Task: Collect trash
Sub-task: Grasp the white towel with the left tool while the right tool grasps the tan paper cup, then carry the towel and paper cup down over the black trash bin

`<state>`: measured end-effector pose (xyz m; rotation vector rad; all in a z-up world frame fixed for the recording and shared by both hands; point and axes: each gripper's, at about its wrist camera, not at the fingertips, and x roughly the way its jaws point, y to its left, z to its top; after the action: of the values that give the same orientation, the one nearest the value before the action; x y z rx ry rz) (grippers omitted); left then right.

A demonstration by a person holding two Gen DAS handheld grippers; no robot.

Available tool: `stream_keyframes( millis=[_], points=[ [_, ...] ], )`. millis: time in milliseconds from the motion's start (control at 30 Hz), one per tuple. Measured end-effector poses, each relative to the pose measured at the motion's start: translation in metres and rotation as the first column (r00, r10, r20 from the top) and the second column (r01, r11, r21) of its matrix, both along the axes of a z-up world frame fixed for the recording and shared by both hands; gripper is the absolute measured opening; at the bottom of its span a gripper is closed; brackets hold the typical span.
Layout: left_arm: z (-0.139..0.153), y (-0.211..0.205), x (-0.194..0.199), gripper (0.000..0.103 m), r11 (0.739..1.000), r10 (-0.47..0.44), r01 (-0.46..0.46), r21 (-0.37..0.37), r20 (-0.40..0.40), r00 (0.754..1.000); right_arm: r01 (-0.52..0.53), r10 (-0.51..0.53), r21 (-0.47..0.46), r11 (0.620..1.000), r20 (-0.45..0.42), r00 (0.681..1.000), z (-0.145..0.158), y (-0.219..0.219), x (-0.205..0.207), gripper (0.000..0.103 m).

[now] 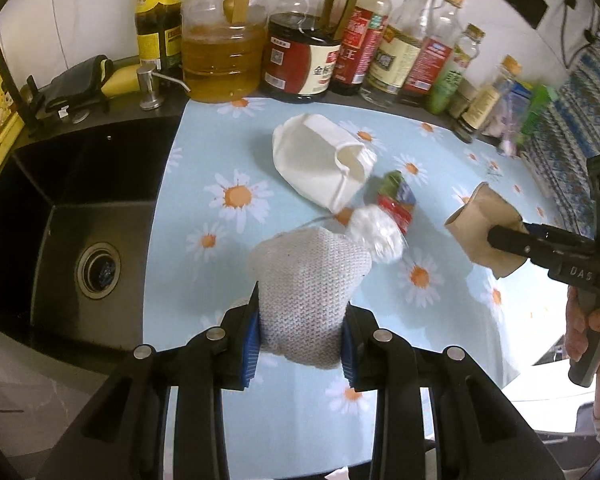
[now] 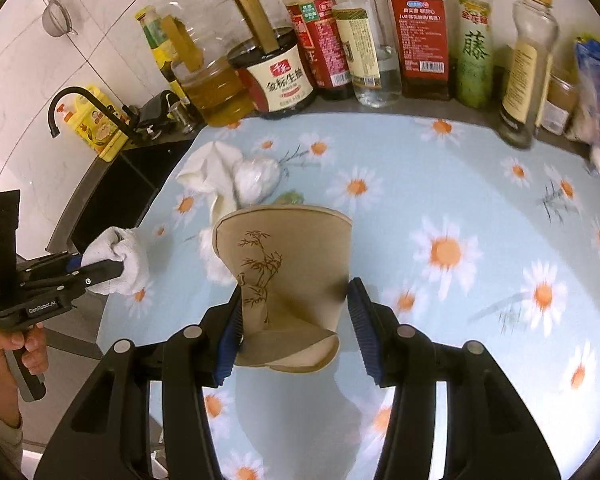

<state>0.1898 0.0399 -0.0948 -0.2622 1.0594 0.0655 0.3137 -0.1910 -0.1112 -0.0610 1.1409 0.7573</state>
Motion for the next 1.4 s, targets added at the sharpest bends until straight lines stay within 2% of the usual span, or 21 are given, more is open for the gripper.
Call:
stream_keyframes(
  millis=[367, 700, 1167, 1400],
  points=[
    [0.003, 0.004, -0.057, 0.031, 0.997, -0.064, 0.066, -0.043, 0.043, 0.997, 0.06, -0.061, -0.024, 0.998, 0.0, 0.998, 0.003, 0.003, -0.083, 0.05],
    [-0.016, 0.002, -0.108, 0.031, 0.989, -0.118, 0.12, -0.088, 0.03, 0.993, 0.095, -0.096, -0.018, 0.995, -0.031, 0.995, -0.005, 0.007, -0.155, 0.05],
    [-0.023, -0.009, -0.168, 0.031, 0.978, -0.13, 0.133, -0.16, 0.026, 0.991, 0.043, -0.041, 0.026, 0.999, -0.074, 0.996, -0.014, 0.019, -0.236, 0.051],
    [-0.038, -0.02, -0.191, 0.031, 0.972, -0.141, 0.136, -0.193, -0.008, 0.99, 0.028, -0.026, 0.022, 0.999, -0.102, 0.994, -0.029, 0.015, -0.261, 0.051]
  ],
)
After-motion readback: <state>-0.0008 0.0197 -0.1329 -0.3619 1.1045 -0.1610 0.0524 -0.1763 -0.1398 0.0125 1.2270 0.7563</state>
